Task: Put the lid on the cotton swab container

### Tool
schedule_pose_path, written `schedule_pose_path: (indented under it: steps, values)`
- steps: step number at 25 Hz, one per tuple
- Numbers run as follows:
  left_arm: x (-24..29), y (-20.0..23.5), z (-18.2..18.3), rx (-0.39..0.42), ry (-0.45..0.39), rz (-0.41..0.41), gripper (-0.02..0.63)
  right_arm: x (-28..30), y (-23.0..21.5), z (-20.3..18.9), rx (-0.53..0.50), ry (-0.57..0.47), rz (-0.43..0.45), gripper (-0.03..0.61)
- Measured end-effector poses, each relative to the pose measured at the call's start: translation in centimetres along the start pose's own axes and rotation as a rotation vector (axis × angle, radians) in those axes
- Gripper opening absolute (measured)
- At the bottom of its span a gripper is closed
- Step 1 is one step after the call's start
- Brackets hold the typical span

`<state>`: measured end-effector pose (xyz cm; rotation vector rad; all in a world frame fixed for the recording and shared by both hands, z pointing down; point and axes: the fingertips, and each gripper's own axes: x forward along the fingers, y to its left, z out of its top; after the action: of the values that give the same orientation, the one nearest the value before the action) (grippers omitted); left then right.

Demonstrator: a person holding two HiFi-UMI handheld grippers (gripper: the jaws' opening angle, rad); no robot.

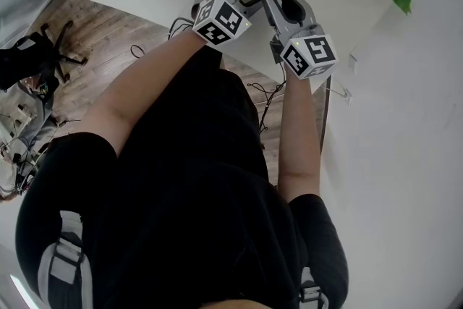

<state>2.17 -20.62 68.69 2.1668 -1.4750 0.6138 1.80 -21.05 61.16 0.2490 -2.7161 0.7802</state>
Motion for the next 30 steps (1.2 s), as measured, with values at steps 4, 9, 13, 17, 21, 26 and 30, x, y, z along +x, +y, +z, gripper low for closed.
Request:
schedule_pose_path:
  steps: [4,9,13,17,21,26,30]
  values:
    - [0.0,0.0,0.0,-0.003,-0.002,-0.002,0.239,0.1,-0.3,-0.2,-0.044,0.016,-0.045,0.121]
    - [0.0,0.1,0.1,-0.004,-0.009,-0.004,0.241,0.6,-0.1,-0.5,-0.145,0.045,-0.084,0.121]
    - [-0.1,0.0,0.0,-0.004,-0.011,-0.007,0.241,0.8,0.1,-0.7,-0.196,0.055,-0.108,0.121]
    - [0.1,0.0,0.0,-0.001,-0.015,-0.009,0.241,1.1,0.2,-1.0,-0.258,0.071,-0.136,0.123]
    - [0.1,0.0,0.0,-0.003,-0.015,-0.014,0.241,1.4,0.3,-1.2,-0.313,0.086,-0.167,0.124]
    - [0.0,-0.1,0.0,-0.017,-0.006,-0.023,0.241,1.5,0.4,-1.3,-0.361,0.101,-0.194,0.129]
    - [-0.2,-0.1,-0.2,-0.027,0.008,-0.020,0.241,1.5,0.4,-1.4,-0.370,0.096,-0.210,0.129]
